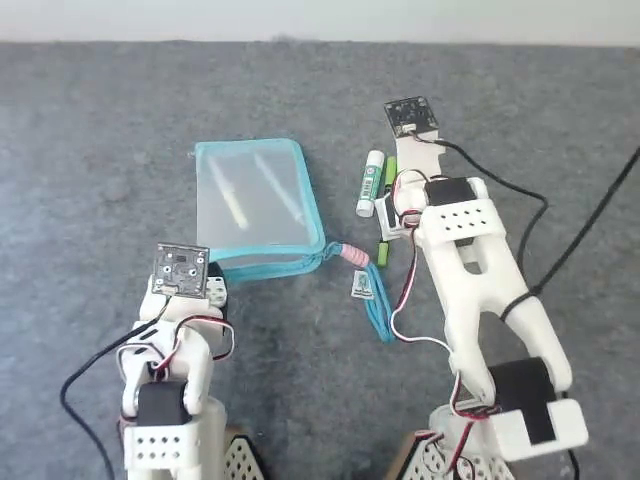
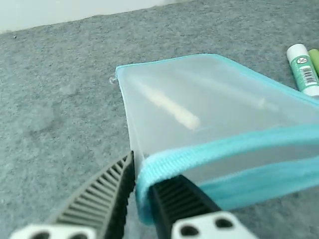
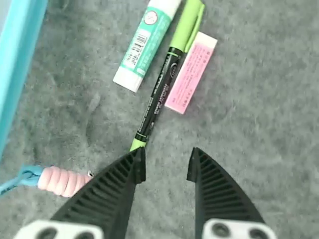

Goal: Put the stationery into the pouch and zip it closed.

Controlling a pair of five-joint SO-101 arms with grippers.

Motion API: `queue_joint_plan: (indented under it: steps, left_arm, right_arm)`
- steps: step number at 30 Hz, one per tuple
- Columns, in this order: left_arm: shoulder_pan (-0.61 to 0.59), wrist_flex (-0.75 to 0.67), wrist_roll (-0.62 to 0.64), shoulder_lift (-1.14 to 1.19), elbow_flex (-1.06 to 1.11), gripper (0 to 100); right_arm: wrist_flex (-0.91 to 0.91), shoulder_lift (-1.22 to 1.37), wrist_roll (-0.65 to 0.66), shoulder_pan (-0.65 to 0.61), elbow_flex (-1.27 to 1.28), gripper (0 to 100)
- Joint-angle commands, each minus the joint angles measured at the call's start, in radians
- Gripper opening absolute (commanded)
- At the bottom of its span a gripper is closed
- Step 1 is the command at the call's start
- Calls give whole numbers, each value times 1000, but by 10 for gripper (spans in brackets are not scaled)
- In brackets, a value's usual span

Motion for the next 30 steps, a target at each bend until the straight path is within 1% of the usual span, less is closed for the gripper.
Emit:
queue_joint_plan:
  steps: [1, 5, 13, 19, 24, 30]
  left_arm:
    - [-54, -9, -18, -2, -36, 12]
    - [-95, -14, -20, -2, -36, 12]
    - [-92, -14, -20, -2, -36, 12]
    - [-92, -14, -20, -2, -39, 12]
    - [-92, -14, -20, -2, -39, 12]
    - [-92, -14, -20, -2, -39, 12]
  right_arm:
    - [-25, 1, 20, -10, -17, 159]
    - [-21, 56, 18, -10, -91, 159]
    - [-15, 271, 17, -4, -319, 159]
    - [-24, 400, 17, -2, -425, 159]
    - [-15, 490, 17, 33, -508, 158]
    - [-15, 555, 17, 74, -545, 158]
